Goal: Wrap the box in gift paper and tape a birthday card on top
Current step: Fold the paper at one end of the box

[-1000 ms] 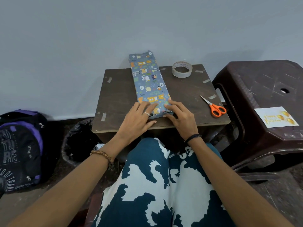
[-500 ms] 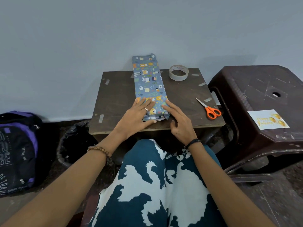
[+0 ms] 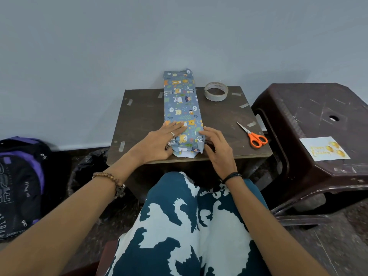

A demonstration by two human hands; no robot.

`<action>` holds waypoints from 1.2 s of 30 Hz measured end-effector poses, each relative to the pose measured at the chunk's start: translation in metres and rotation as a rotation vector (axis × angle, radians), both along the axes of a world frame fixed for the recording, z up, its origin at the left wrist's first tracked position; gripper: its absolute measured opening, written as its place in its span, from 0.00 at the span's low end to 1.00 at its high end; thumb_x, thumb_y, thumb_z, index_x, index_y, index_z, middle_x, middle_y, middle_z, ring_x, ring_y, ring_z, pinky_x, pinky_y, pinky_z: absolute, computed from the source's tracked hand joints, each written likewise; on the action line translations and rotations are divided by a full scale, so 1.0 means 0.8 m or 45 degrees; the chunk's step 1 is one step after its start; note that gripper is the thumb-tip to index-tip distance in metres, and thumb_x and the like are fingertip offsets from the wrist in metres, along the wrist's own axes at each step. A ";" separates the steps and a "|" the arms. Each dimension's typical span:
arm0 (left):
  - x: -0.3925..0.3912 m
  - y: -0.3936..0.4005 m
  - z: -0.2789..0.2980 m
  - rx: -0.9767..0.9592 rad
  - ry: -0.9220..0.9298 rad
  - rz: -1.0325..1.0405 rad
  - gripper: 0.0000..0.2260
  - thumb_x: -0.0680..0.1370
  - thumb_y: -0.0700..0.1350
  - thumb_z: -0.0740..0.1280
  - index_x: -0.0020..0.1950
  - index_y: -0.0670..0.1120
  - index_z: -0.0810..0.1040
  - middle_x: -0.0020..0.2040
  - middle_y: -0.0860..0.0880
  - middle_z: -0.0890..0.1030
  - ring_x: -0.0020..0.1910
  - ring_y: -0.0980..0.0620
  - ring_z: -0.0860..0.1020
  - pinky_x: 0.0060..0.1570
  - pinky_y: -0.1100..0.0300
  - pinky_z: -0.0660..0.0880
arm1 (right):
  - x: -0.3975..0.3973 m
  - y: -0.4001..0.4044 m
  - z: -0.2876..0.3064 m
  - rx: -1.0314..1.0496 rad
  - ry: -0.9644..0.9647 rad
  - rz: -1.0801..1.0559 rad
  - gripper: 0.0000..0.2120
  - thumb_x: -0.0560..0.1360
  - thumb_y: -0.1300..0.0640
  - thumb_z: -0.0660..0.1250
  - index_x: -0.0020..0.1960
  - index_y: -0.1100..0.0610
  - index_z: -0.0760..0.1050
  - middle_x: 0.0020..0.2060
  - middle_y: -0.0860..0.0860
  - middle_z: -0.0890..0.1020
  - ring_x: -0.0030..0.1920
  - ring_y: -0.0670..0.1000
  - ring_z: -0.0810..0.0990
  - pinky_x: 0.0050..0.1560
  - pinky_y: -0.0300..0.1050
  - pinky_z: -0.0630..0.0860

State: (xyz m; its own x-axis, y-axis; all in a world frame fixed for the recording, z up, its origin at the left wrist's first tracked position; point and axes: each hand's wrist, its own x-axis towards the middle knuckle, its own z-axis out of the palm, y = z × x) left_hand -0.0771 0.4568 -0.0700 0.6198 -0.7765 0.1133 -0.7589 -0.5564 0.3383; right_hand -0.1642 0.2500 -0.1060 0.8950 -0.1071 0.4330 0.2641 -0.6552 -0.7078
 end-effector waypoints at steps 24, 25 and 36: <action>0.013 0.010 -0.009 0.064 -0.165 -0.258 0.25 0.79 0.49 0.45 0.76 0.44 0.51 0.76 0.50 0.52 0.76 0.51 0.46 0.74 0.60 0.41 | 0.000 0.000 0.003 -0.401 -0.192 0.016 0.18 0.75 0.64 0.58 0.64 0.57 0.73 0.60 0.54 0.75 0.58 0.50 0.70 0.61 0.40 0.68; 0.014 0.006 -0.010 0.060 -0.146 -0.234 0.26 0.78 0.49 0.45 0.76 0.45 0.50 0.76 0.50 0.52 0.76 0.51 0.46 0.74 0.59 0.41 | 0.003 -0.001 0.003 -0.375 -0.179 -0.001 0.20 0.75 0.65 0.58 0.66 0.58 0.71 0.60 0.55 0.75 0.58 0.50 0.70 0.62 0.40 0.68; 0.002 -0.005 -0.016 -0.046 -0.184 -0.115 0.33 0.78 0.65 0.44 0.76 0.47 0.54 0.76 0.52 0.54 0.75 0.56 0.45 0.74 0.60 0.41 | 0.009 0.002 0.000 -0.321 -0.161 -0.012 0.13 0.71 0.53 0.66 0.52 0.51 0.65 0.62 0.51 0.77 0.57 0.48 0.69 0.53 0.41 0.73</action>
